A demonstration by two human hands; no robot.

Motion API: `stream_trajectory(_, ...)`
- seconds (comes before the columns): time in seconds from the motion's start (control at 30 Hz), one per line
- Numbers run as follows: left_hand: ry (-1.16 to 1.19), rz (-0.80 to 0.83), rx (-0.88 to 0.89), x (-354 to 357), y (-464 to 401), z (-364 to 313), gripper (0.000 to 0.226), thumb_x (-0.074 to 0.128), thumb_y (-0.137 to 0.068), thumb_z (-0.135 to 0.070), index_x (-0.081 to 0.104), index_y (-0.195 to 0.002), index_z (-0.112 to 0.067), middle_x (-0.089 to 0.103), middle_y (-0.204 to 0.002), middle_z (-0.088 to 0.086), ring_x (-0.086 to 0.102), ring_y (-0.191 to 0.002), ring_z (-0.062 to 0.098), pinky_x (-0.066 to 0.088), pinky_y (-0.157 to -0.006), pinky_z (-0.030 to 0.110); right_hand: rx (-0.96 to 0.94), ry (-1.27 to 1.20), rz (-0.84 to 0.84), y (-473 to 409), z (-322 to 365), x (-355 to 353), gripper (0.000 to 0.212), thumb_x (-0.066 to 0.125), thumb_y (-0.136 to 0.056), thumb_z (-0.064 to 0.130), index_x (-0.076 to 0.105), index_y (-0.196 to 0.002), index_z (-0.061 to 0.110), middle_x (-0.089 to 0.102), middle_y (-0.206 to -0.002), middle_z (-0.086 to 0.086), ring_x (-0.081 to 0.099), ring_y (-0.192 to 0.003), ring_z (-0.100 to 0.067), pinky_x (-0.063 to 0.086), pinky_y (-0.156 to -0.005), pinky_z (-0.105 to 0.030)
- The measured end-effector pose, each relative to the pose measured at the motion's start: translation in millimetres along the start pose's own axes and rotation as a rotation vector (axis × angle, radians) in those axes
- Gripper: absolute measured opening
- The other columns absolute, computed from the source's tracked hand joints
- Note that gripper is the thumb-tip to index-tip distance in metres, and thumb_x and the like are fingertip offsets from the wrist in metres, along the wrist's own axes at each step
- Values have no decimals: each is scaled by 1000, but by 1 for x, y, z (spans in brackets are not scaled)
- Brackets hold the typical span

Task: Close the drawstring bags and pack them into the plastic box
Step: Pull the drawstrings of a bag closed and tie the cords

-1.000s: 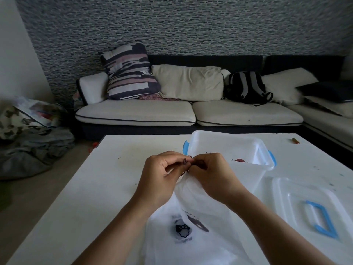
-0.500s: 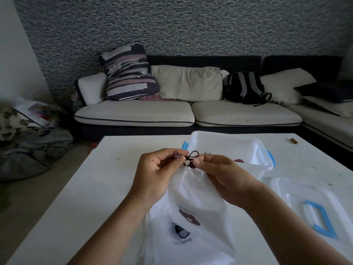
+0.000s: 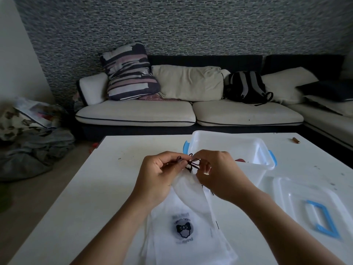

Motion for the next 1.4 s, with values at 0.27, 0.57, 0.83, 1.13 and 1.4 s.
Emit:
stream_trajectory(0.27, 87, 33, -66, -1, -2, 0, 15, 68, -87, 2, 77, -93, -8, 78, -90, 4, 73, -87, 12, 53, -78, 16, 211, -937, 211, 2, -20, -13, 52, 68, -87, 0, 62, -129, 29, 65, -126, -1, 69, -105, -21, 58, -86, -33)
stream_trajectory(0.57, 121, 29, -94, 2, 0, 3, 14, 69, -85, 5, 75, -93, -6, 77, -85, 6, 71, -79, 12, 53, -74, 16, 300, -950, 98, -1, -14, -6, 6, 71, -86, 0, 75, -87, 4, 72, -78, -13, 67, -69, -19, 57, -72, -28)
stream_trajectory(0.83, 81, 33, -140, 3, -2, 4, 7, 68, -89, 0, 73, -93, -3, 74, -79, 3, 69, -74, 9, 51, -71, 15, 398, -1176, 74, 0, -6, -13, 11, 65, -86, -8, 73, -87, 0, 70, -78, -13, 67, -69, -18, 57, -67, -23)
stream_trajectory(1.13, 43, 66, -234, 4, -3, 10, 8, 63, -93, -1, 71, -91, -4, 74, -79, 2, 69, -74, 9, 50, -70, 14, 375, -1052, -54, 0, -6, -15, 20, 64, -85, -11, 75, -78, 5, 70, -74, -14, 66, -70, -18, 55, -68, -24)
stream_trajectory(1.4, 33, -16, -271, 4, -1, 11, 6, 66, -93, -6, 72, -90, -7, 76, -81, 2, 70, -72, 10, 48, -61, 13, 239, -929, 102, 5, 7, -9, 18, 77, -75, -13, 74, -82, 4, 76, -81, -15, 72, -75, -22, 56, -69, -24)
Point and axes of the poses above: each hand's wrist, its own y-axis away from the middle knuckle, its own x-axis out of the palm, z = x × y, the point moved 3 cm from there along -y, towards the middle knuckle
